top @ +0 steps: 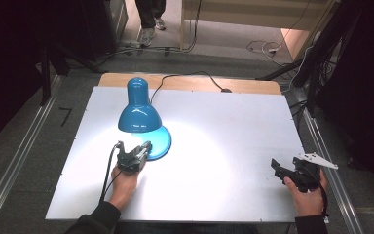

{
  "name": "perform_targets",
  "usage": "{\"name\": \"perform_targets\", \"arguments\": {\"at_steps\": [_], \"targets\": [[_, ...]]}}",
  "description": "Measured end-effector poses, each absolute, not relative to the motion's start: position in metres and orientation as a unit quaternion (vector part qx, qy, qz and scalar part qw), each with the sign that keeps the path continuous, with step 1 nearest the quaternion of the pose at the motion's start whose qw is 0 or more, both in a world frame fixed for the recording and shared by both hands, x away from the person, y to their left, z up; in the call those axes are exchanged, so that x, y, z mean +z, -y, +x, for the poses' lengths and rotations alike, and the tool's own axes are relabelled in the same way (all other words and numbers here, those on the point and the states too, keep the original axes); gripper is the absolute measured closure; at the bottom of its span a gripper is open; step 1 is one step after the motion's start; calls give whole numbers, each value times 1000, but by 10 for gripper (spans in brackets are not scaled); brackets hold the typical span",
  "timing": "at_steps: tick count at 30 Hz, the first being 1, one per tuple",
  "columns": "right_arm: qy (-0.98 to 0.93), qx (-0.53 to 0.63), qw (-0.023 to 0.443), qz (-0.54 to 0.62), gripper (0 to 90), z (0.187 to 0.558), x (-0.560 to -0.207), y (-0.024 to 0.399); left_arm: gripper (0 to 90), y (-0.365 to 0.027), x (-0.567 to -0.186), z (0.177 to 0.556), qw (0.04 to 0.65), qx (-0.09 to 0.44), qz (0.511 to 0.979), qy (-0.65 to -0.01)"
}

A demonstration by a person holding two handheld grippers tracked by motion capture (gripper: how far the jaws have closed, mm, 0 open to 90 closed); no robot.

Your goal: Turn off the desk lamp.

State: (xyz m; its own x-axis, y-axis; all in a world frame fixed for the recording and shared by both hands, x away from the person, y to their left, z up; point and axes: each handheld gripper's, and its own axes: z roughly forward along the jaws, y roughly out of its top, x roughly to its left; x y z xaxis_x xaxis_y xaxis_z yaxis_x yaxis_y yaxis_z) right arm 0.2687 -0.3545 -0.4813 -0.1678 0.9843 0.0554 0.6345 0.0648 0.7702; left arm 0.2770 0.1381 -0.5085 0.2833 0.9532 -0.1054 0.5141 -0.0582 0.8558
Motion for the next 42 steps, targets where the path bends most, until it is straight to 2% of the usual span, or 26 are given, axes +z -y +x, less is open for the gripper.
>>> {"name": "perform_targets", "arguments": {"at_steps": [42], "targets": [[-683,341,260,592,161,270,-482,356,900,-141,-509,285,420,264,671,-551]]}}
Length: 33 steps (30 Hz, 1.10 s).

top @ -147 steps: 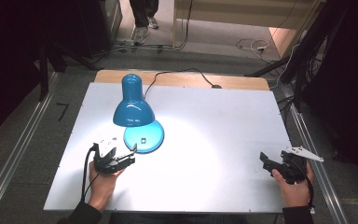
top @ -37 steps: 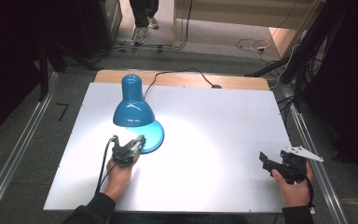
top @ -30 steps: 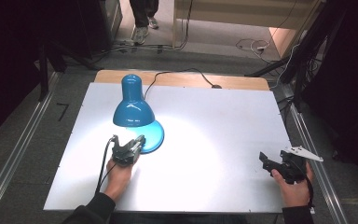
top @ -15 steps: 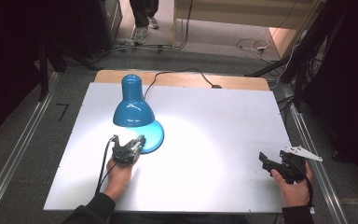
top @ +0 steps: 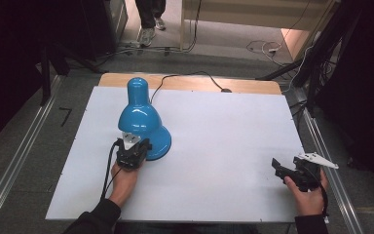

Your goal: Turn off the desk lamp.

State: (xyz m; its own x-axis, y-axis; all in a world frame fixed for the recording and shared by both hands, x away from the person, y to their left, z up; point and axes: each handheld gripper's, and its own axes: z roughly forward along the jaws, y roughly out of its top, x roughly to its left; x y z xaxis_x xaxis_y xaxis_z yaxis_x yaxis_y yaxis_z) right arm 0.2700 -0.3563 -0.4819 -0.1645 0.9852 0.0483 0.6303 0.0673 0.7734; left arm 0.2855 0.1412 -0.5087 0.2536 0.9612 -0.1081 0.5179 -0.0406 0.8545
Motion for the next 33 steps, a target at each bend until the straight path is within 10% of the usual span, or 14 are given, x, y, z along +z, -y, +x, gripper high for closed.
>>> {"name": "perform_targets", "arguments": {"at_steps": [16,33], "targets": [[-681,342,262,592,160,270,-481,357,857,-148,-502,284,434,271,655,-556],[-680,342,261,593,159,269,-481,358,527,-161,-495,283,429,284,644,-567]]}}
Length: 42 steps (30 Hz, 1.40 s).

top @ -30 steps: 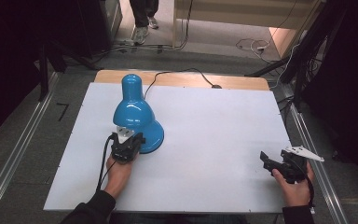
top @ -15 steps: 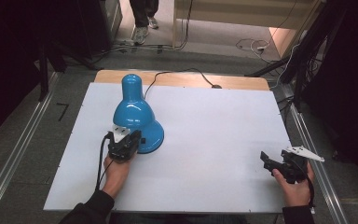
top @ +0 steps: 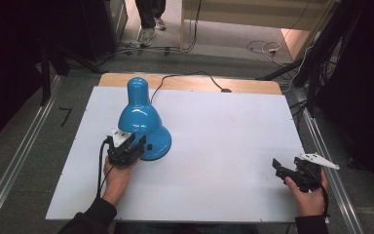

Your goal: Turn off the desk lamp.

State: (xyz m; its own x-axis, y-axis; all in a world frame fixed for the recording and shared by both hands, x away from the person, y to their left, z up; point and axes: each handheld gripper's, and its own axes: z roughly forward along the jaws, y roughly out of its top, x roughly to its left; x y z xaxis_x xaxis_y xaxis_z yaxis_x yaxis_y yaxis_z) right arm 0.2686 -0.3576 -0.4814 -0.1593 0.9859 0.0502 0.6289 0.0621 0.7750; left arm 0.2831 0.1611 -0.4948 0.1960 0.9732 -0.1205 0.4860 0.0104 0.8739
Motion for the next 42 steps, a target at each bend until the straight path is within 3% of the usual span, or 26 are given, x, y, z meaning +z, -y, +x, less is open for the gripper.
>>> {"name": "perform_targets", "arguments": {"at_steps": [14,42], "targets": [[-680,340,262,594,158,267,-482,359,349,-181,-495,277,432,285,627,-582],[-679,339,261,597,158,267,-482,359,319,-205,-489,251,439,294,617,-584]]}}
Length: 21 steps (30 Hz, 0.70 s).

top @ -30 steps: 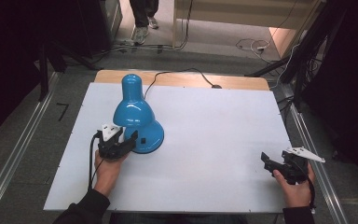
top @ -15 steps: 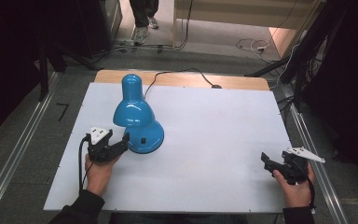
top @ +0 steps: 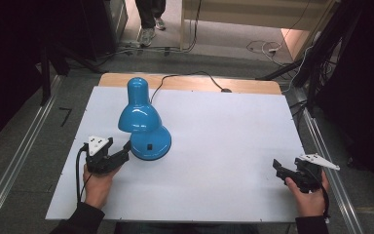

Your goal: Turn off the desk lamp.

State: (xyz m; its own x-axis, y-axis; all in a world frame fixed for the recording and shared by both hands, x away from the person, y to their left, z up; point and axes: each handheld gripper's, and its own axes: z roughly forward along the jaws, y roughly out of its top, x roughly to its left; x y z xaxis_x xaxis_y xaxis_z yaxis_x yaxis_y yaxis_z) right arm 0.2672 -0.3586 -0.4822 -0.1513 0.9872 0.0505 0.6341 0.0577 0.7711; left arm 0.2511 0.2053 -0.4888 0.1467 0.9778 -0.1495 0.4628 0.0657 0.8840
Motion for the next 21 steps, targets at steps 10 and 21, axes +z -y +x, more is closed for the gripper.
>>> {"name": "perform_targets", "arguments": {"at_steps": [10,21], "targets": [[-678,339,261,598,158,267,-482,359,319,-212,-488,244,440,294,614,-586],[-679,338,262,597,157,267,-482,359,319,-215,-487,237,443,294,613,-584]]}}
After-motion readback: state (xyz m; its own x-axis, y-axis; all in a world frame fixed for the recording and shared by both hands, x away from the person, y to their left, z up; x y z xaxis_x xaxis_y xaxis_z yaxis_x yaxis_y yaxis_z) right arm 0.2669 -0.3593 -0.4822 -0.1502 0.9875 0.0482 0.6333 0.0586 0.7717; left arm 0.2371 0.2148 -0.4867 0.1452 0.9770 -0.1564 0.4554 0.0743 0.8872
